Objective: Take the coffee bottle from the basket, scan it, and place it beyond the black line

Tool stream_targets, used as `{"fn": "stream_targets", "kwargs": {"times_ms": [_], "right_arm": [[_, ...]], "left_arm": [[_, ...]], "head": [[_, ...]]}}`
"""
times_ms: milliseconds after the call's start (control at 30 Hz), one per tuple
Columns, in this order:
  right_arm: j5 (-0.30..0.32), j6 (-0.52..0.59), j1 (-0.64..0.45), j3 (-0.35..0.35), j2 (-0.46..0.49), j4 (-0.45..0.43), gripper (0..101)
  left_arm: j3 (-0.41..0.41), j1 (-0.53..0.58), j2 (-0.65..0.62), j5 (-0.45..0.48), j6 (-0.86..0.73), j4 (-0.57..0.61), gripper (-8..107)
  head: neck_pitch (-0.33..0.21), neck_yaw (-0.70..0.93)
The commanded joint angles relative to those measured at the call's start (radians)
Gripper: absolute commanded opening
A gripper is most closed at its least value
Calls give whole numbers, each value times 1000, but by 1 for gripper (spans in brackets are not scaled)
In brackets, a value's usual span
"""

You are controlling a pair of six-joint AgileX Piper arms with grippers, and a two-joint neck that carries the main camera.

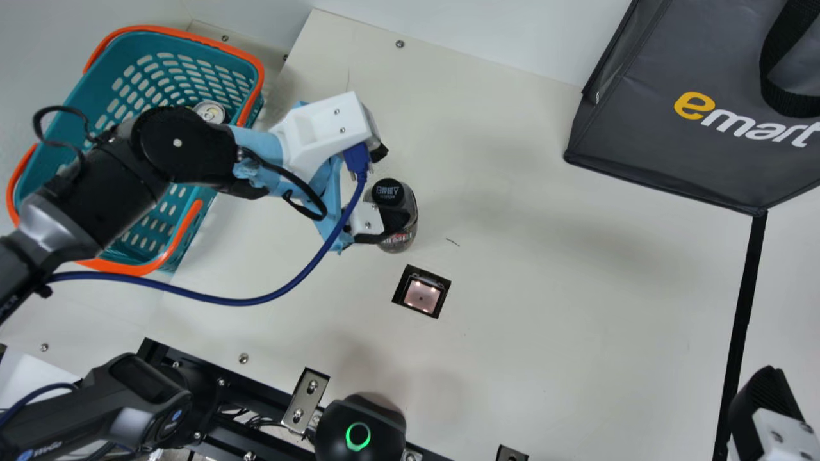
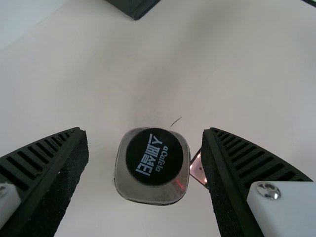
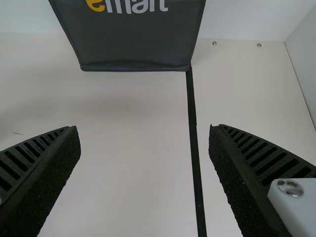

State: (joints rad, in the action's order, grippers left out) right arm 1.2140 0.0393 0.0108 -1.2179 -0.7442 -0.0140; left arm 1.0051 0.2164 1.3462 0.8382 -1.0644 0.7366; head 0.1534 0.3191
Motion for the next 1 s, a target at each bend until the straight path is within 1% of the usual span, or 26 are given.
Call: {"fn": "stream_targets", "kwargs": {"times_ms": [0, 200, 467, 767, 967], "right_arm": [[0, 0, 0, 0, 0, 0, 91], [0, 0, 0, 0, 0, 0, 91], [0, 0, 0, 0, 0, 0, 91], [0, 0, 0, 0, 0, 0, 91], [0, 0, 0, 0, 0, 0, 91]], "left_arm": [[11, -1, -5, 2, 18, -4, 90], [33, -4, -31, 0, 89, -33, 90], [28, -6, -84, -20, 202, -103, 90], [21, -7, -146, -56, 362, -222, 90], [15, 0, -186, -72, 471, -322, 90]], "head": [[-15, 2], [-15, 2], [-15, 2], [-15, 2], [-15, 2]]}}
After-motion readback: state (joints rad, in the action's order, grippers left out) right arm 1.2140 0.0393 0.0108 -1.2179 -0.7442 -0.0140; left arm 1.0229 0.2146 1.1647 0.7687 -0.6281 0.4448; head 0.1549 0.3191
